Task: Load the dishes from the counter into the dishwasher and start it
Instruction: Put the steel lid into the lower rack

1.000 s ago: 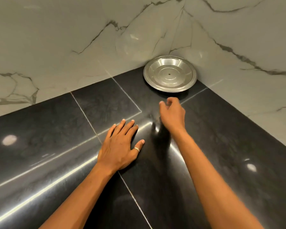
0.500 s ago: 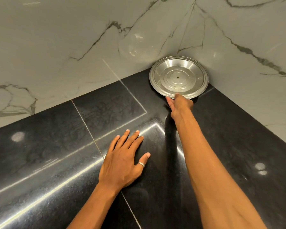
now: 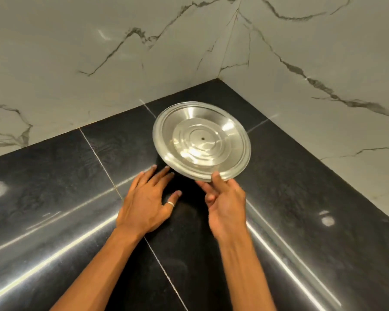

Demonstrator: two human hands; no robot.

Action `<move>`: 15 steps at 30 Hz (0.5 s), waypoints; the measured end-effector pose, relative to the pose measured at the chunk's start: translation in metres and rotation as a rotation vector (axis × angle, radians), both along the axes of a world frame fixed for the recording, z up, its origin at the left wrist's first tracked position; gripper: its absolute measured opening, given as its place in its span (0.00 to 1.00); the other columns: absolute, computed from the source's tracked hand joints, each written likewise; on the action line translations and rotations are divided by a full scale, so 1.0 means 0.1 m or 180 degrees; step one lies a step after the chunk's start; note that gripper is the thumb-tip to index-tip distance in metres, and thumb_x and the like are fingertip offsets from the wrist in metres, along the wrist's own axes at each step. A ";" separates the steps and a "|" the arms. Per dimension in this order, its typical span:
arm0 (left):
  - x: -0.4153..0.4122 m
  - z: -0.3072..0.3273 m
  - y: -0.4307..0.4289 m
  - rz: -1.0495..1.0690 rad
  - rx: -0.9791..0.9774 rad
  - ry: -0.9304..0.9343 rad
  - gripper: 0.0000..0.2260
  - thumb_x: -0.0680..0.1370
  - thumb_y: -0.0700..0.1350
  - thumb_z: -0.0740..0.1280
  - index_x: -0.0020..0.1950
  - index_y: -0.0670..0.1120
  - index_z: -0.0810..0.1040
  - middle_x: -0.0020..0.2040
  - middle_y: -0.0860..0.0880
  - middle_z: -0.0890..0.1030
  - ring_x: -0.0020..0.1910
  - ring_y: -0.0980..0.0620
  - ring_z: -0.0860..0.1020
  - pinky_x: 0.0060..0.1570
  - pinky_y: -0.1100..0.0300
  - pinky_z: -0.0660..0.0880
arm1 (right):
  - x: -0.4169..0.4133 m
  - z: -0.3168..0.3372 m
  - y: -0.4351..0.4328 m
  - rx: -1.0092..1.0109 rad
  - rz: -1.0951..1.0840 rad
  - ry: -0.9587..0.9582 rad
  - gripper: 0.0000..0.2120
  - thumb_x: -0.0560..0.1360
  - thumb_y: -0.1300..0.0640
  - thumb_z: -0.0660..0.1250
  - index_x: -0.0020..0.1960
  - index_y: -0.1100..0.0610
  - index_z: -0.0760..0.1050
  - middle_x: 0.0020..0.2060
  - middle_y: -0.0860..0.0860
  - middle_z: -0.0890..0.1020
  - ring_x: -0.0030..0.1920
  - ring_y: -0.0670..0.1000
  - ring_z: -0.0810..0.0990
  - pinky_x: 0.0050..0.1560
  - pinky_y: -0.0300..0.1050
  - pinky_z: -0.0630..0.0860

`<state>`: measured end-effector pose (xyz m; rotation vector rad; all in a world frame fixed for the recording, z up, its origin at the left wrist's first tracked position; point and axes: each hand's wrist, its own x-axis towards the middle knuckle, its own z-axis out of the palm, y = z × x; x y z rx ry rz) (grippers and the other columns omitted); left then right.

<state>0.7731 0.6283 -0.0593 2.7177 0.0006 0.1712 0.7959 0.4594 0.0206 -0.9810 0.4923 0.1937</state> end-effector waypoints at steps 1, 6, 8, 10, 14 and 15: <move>0.00 0.03 0.01 -0.0038 -0.0047 -0.0029 0.24 0.78 0.62 0.62 0.71 0.53 0.75 0.72 0.52 0.75 0.76 0.47 0.67 0.75 0.45 0.62 | -0.20 0.05 -0.03 0.0004 0.0071 0.0021 0.13 0.81 0.63 0.64 0.65 0.60 0.76 0.54 0.57 0.86 0.46 0.56 0.87 0.23 0.33 0.64; -0.20 0.30 0.02 0.0235 -0.0955 0.0182 0.19 0.72 0.50 0.74 0.61 0.49 0.80 0.61 0.44 0.81 0.61 0.41 0.78 0.57 0.47 0.77 | -1.20 0.36 -0.39 -0.0287 0.0307 0.0034 0.13 0.81 0.59 0.65 0.65 0.55 0.77 0.55 0.55 0.86 0.50 0.55 0.86 0.27 0.34 0.69; -0.32 0.49 -0.04 0.0639 -0.1514 0.0543 0.17 0.73 0.55 0.71 0.56 0.46 0.82 0.56 0.43 0.83 0.58 0.40 0.80 0.51 0.49 0.76 | -1.57 0.46 -0.58 -0.0383 0.0300 0.0034 0.13 0.81 0.58 0.65 0.64 0.56 0.77 0.55 0.55 0.86 0.51 0.56 0.86 0.27 0.34 0.69; -0.58 0.83 -0.16 0.1135 -0.2800 0.0607 0.22 0.80 0.62 0.60 0.49 0.46 0.83 0.50 0.43 0.84 0.57 0.39 0.81 0.50 0.50 0.75 | -1.94 0.56 -0.80 -0.0474 0.0222 0.0060 0.13 0.79 0.58 0.66 0.63 0.59 0.77 0.53 0.57 0.86 0.48 0.56 0.86 0.25 0.34 0.67; -1.54 1.50 -0.43 0.0883 -0.4944 0.1040 0.32 0.79 0.69 0.49 0.62 0.48 0.80 0.55 0.47 0.85 0.49 0.47 0.83 0.40 0.55 0.79 | -2.75 0.76 -1.21 -0.0646 0.0203 0.0074 0.17 0.75 0.59 0.68 0.61 0.64 0.76 0.47 0.60 0.86 0.39 0.55 0.86 0.23 0.34 0.61; -1.81 1.63 -0.52 0.0710 -0.4887 0.1203 0.28 0.79 0.67 0.53 0.64 0.49 0.78 0.53 0.48 0.86 0.46 0.48 0.83 0.38 0.55 0.79 | -2.97 0.82 -1.31 -0.0680 0.0199 0.0089 0.18 0.74 0.58 0.71 0.61 0.64 0.76 0.47 0.61 0.86 0.39 0.56 0.86 0.23 0.34 0.61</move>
